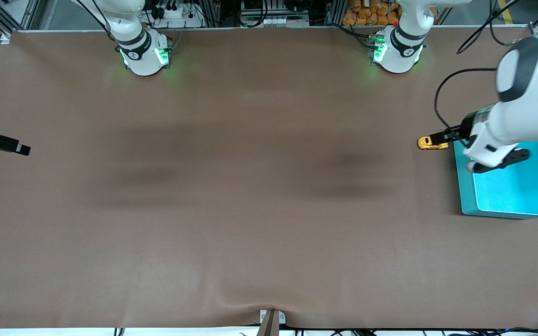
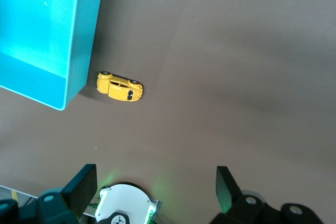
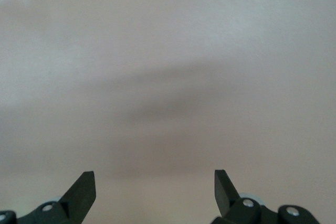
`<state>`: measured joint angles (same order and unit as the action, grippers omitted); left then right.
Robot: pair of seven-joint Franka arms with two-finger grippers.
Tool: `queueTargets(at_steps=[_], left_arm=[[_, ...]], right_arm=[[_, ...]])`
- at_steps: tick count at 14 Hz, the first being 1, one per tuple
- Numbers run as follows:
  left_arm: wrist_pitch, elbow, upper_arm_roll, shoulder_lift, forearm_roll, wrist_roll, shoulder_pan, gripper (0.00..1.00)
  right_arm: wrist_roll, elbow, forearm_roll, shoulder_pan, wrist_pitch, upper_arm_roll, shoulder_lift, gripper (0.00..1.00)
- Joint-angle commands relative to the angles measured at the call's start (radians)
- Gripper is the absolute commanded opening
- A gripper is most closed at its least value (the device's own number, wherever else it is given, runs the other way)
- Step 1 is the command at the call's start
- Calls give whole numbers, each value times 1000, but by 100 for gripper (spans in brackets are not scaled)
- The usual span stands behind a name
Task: Wind and store yellow beetle car
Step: 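Reach the left gripper down to the car beside the teal box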
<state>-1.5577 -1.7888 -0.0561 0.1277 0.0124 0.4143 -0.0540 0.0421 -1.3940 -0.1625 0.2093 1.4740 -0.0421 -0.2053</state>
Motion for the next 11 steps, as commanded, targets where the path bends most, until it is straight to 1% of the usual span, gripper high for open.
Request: queueTargets(at_steps=[1, 3, 4, 6, 7, 9, 11], left_arm=[[-141, -243, -1, -135, -14, 15, 40, 100], [-282, -424, -1, -192, -20, 85, 60, 100], [-330, -479, -2, -198, -20, 144, 71, 100], [-393, -541, -2, -191, -22, 230, 74, 100], [-430, -576, -2, -189, -22, 274, 85, 100], [-519, -644, -2, -191, -23, 360, 123, 100], [-596, -684, -4, -183, -26, 441, 172, 100]], right_arm=[[30, -2, 52, -65, -15, -10, 73, 100], [31, -57, 64, -76, 0, -9, 131, 100], [32, -77, 64, -79, 2, -9, 148, 100], [36, -91, 70, -84, 3, -10, 181, 100], [59, -111, 89, -90, 9, -10, 203, 100], [90, -166, 121, -109, 43, -9, 249, 100], [91, -200, 132, -117, 64, -7, 276, 100]])
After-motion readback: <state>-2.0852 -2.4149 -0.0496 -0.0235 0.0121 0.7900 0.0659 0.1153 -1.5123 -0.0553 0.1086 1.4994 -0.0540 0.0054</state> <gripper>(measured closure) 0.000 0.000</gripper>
